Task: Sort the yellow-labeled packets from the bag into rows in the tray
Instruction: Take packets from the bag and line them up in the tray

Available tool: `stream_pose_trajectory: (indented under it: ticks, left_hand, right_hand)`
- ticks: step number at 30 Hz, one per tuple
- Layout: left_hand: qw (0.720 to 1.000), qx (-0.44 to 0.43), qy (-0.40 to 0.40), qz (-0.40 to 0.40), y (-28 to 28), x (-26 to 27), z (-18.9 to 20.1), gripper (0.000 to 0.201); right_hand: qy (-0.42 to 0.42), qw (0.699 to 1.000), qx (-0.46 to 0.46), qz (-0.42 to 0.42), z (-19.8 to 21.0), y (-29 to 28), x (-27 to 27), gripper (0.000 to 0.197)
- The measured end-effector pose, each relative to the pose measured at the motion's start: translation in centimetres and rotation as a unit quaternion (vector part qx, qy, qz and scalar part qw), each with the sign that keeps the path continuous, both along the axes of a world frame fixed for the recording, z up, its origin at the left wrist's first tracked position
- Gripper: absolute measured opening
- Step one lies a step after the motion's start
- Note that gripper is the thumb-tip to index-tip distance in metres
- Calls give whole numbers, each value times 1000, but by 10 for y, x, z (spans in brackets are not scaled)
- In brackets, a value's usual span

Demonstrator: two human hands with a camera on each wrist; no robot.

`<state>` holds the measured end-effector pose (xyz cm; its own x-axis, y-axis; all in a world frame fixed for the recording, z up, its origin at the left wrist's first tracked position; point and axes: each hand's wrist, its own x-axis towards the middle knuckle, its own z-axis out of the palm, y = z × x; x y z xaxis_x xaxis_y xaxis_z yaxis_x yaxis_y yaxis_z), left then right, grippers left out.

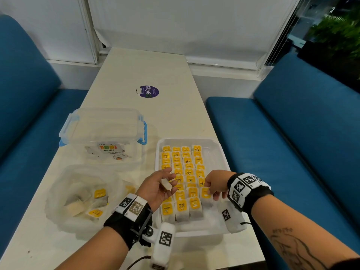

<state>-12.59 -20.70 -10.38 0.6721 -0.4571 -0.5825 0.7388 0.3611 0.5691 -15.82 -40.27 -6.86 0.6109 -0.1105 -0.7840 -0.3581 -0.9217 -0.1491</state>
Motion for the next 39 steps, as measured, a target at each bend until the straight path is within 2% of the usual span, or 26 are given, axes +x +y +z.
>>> stream_pose_trajectory:
  ticks: [4,7,10,12,14,17,20,21,24,26,29,32,35,39]
  left_hand:
    - [1000,-4,-1,1,0,0,-1,16]
    - [1000,-14,2,2,1,-1,0,16]
    - [1000,-29,7,-2,2,-2,1,17]
    - [999,-41,10,-3,3,-4,2,19]
    - [998,-59,14,0,5,-5,3,26]
    - [997,-76,18,-4,6,-7,4,35]
    - [997,-79,22,-10,5,-8,7,36]
    - [996,-80,23,-11,4,-8,8,35]
    - [996,-79,30,-7,2,-9,10,35]
    - [997,-74,36,0,-1,-9,9,34]
    - [997,-64,30,-3,-6,-10,10,36]
    - [998,-65,4,-20,-11,-13,15,38]
    - [999,-50,-11,-16,-13,-14,14,30]
    - [999,6,-36,-19,-13,-13,8,23]
  right_hand:
    - [15,999,-35,6,-6,1,14,7]
    - [39,994,-97,25,-15,1,22,20]
    - [32,994,-102,-14,-23,-1,26,27]
    - [25,994,-108,-3,-25,0,26,30]
    - [15,991,-131,37,-25,2,25,34]
    - [-15,991,-125,47,-24,4,25,24]
    - [-63,990,-125,30,-21,4,24,42]
    - [-97,988,-120,24,-17,5,23,41]
    - [-215,975,-58,0,1,11,18,26]
    - [-278,959,46,-20,16,19,12,24]
    - [-278,943,179,-19,32,42,-1,29]
    - [-288,940,182,-31,27,56,-7,17]
    - [-311,933,176,-51,24,55,-9,6]
    - [-326,905,227,-152,25,40,-13,17]
